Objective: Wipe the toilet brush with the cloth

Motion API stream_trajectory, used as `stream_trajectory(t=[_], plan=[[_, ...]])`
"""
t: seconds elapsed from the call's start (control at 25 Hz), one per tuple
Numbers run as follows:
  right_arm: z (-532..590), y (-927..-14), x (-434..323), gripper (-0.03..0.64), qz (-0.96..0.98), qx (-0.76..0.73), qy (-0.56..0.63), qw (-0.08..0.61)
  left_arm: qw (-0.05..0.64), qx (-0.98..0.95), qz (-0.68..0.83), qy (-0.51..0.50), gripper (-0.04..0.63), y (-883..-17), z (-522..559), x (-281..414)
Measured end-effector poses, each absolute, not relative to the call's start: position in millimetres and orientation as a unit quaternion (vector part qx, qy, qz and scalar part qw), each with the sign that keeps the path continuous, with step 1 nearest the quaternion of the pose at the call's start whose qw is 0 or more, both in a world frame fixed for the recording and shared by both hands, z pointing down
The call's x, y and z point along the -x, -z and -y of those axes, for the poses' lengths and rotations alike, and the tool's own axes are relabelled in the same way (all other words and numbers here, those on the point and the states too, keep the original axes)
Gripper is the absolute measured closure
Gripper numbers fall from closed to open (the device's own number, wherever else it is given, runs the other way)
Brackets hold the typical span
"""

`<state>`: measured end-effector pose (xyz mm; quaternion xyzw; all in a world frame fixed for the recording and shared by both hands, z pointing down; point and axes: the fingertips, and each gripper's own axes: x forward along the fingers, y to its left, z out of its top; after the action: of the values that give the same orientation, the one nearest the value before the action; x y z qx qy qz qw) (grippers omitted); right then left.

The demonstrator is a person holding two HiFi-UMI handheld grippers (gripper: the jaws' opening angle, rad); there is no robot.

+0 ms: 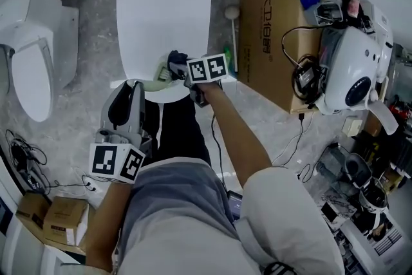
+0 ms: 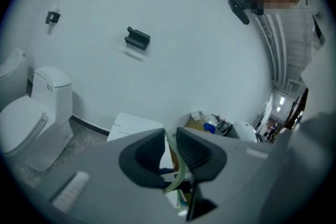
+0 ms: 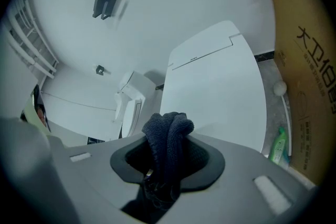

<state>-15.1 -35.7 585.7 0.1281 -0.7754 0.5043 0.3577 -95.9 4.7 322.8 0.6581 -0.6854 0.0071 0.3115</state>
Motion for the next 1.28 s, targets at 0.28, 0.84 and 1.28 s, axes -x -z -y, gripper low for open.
stream_trajectory(t=[0.28,0.84,1.28], plan=[[61,-609,10,0.499,0.774,-0.15,-0.491,0.372,0.31,-0.655,0.689,-0.007,0.595,-322,-3,96],[62,-676,-16,0.5,0.741,-0.168,-0.517,0.395,0.309,-0.655,0.689,0.002,0.595,-327,10,95],[52,-703,-54,0.5,0.678,-0.263,-0.615,0.306,0.301,-0.66,0.688,-0.002,0.595,-328,11,95]])
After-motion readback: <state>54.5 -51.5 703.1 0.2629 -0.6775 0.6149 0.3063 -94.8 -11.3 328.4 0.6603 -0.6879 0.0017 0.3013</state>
